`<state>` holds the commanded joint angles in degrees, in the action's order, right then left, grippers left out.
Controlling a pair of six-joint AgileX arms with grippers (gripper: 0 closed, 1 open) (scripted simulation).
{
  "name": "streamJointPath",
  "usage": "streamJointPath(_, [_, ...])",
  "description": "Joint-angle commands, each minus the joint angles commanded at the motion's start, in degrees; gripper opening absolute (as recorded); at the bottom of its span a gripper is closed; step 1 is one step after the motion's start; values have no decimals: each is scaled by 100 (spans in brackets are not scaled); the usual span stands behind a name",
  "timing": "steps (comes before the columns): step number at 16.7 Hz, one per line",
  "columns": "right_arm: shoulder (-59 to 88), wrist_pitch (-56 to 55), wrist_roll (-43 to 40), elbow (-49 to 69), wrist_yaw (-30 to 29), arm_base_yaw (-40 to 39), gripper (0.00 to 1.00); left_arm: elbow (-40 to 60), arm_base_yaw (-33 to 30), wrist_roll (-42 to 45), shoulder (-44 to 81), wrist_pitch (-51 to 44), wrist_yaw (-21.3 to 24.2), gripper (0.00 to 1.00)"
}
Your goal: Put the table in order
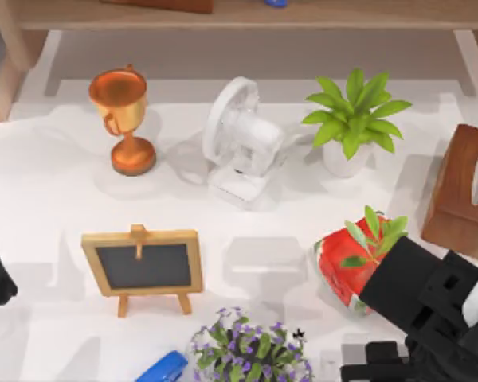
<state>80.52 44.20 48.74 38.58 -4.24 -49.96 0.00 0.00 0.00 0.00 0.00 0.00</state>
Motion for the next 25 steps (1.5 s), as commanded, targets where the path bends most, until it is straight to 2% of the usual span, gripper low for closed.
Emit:
streamJointPath(6, [0,0,0,0,0,0,98,0,0,0,0,0,0,100])
streamJointPath(7, [0,0,0,0,0,0,100,0,0,0,0,0,0,100])
streamJointPath(18, [-79,-159,-125,28,48,152,100,0,0,0,0,0,0,100])
streamJointPath(21, [-403,-838,-672,211,251,792,100,0,0,0,0,0,0,100])
streamJointPath(25, [-631,-2595,-2075,414,746,2400,100,0,0,0,0,0,0,100])
